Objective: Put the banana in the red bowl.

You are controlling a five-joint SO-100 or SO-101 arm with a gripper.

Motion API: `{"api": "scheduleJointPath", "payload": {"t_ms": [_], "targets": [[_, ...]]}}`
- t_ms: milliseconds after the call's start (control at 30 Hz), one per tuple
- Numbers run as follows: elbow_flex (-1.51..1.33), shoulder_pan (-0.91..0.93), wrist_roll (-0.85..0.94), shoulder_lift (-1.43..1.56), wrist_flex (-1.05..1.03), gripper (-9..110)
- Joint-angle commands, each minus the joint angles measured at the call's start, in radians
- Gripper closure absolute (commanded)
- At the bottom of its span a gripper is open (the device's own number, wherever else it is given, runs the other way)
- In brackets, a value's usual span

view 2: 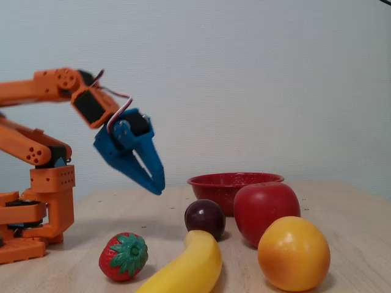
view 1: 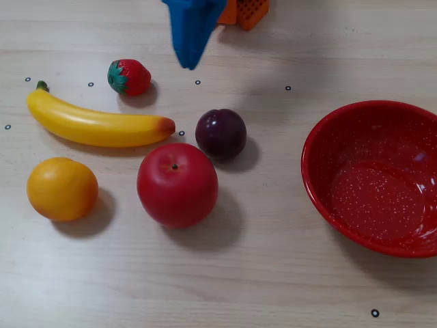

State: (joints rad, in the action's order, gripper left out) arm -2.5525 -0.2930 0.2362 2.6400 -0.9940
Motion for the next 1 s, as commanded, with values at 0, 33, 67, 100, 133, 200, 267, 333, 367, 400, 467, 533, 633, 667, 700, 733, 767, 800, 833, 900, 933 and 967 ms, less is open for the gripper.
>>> {"api": "scheduleJointPath", "payload": {"t_ms": [0,33,67,100,133,200,267,333,367,400,467,533,633,667,700,733,767,800,833,900,933,967], "targets": [[0.172,-0.057,-0.04,-0.089,0.043,101],[0.212,-0.078,-0.051,-0.132,0.04,101],[0.242,-0.092,-0.066,-0.169,0.04,101],[0.268,-0.107,-0.078,-0.199,0.04,101],[0.296,-0.123,-0.086,-0.235,0.04,101],[0.344,-0.147,-0.106,-0.29,0.035,101],[0.396,-0.173,-0.114,-0.35,0.02,101],[0.456,-0.198,-0.126,-0.413,0.005,101],[0.485,-0.213,-0.135,-0.445,-0.005,101],[0.515,-0.225,-0.146,-0.476,-0.02,101],[0.584,-0.249,-0.187,-0.54,-0.063,101],[0.65,-0.268,-0.245,-0.598,-0.109,101],[0.755,-0.299,-0.35,-0.698,-0.187,101],[0.788,-0.31,-0.388,-0.738,-0.215,101],[0.821,-0.322,-0.423,-0.781,-0.236,101],[0.862,-0.336,-0.439,-0.831,-0.261,100],[0.907,-0.348,-0.448,-0.884,-0.287,98],[0.951,-0.357,-0.46,-0.94,-0.304,97],[1.005,-0.364,-0.471,-0.999,-0.331,96],[1.109,-0.373,-0.491,-1.103,-0.376,93],[1.157,-0.377,-0.509,-1.15,-0.399,91],[1.197,-0.38,-0.522,-1.189,-0.417,89]]}}
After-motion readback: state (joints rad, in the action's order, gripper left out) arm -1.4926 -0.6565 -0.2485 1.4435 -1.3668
